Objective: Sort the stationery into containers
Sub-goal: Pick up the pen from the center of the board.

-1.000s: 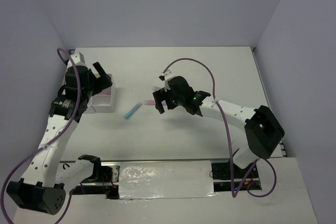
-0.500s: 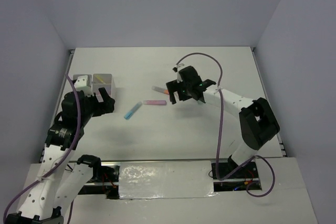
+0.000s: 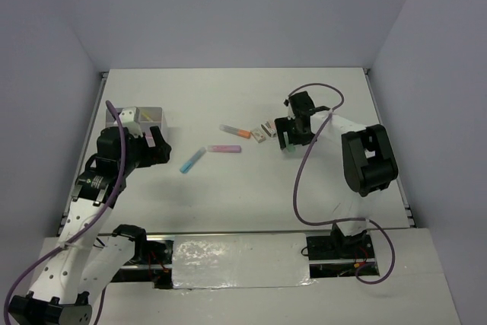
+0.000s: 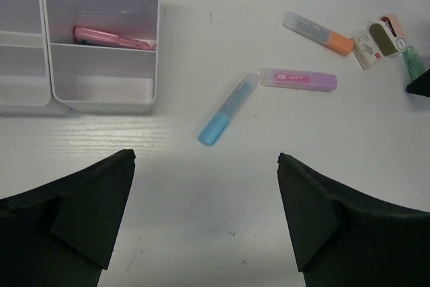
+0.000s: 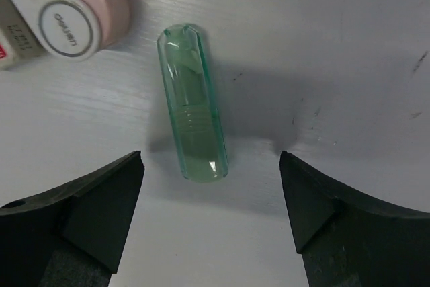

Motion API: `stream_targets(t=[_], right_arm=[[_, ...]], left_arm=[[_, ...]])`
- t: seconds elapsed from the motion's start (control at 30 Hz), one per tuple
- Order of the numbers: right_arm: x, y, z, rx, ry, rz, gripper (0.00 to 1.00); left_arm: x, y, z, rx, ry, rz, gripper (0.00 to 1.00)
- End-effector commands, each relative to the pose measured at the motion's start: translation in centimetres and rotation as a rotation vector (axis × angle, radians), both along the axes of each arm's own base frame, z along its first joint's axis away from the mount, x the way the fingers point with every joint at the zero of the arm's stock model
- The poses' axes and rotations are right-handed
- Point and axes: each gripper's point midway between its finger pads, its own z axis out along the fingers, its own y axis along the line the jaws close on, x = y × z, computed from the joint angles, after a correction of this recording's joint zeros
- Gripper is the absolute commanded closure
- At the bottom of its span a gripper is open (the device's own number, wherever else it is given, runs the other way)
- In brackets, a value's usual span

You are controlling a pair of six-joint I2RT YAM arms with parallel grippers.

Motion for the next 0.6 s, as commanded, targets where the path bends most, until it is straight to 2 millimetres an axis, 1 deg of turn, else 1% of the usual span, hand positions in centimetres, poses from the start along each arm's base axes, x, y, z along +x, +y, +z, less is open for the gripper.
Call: stream_targets(t=[0.0, 0.07, 0.13, 0.2, 0.23, 0.33, 0.37, 0.43, 0.47, 0.5, 0.53, 0.57], right_arm=[[-0.2, 0.1, -0.9, -0.023, 0.050, 0.015, 0.12], [-0.4, -0.1, -1.7, -0.031, 0.073, 0.015, 0.26], [-0.5, 0.1, -2.1, -0.031, 0.095, 0.006, 0.41], [-0.9, 0.3, -2.2, -0.037, 0.105, 0.018, 0.47], [-1.2, 0.3, -2.2, -0.042, 0.116, 0.025, 0.53], [-1.3, 0.2, -2.3, -0.045, 0.125, 0.025, 0.59], [-1.2, 0.3, -2.3, -0.045, 0.125, 0.028, 0.62], [-1.3, 0.7, -2.2, -0.027, 0.127, 0.040, 0.78], [-1.5, 1.3, -2.2, 0.005, 0.133, 0.056, 0.87], [-1.4, 1.6, -2.0, 0.025, 0.120, 0.053, 1.00], [-1.4, 1.6, -1.8, 0.032, 0.112, 0.042, 1.00], [-1.5, 1.5, -1.1, 0.040, 0.091, 0.027, 1.00]], left_arm=[[0.5, -0.4, 2.2, -0.001, -0.079, -0.031, 0.01], [0.5, -0.3, 2.0, 0.002, -0.072, -0.025, 0.01], [0.6, -0.3, 1.9, 0.003, -0.065, -0.025, 0.01], [0.7, -0.3, 1.9, 0.004, -0.063, -0.024, 0.01], [0.6, -0.3, 1.8, 0.005, -0.063, -0.023, 0.01], [0.6, -0.3, 1.8, 0.003, -0.062, -0.022, 0.01], [0.6, -0.3, 1.7, 0.002, -0.061, -0.021, 0.01], [0.7, -0.4, 1.7, 0.000, -0.059, -0.027, 0.01], [0.7, -0.5, 1.7, -0.001, -0.057, -0.035, 0.01], [0.8, -0.7, 1.7, -0.005, -0.058, -0.042, 0.01], [0.7, -1.0, 1.8, -0.015, -0.061, -0.059, 0.01], [0.8, -1.4, 2.1, -0.027, -0.068, -0.072, 0.01]])
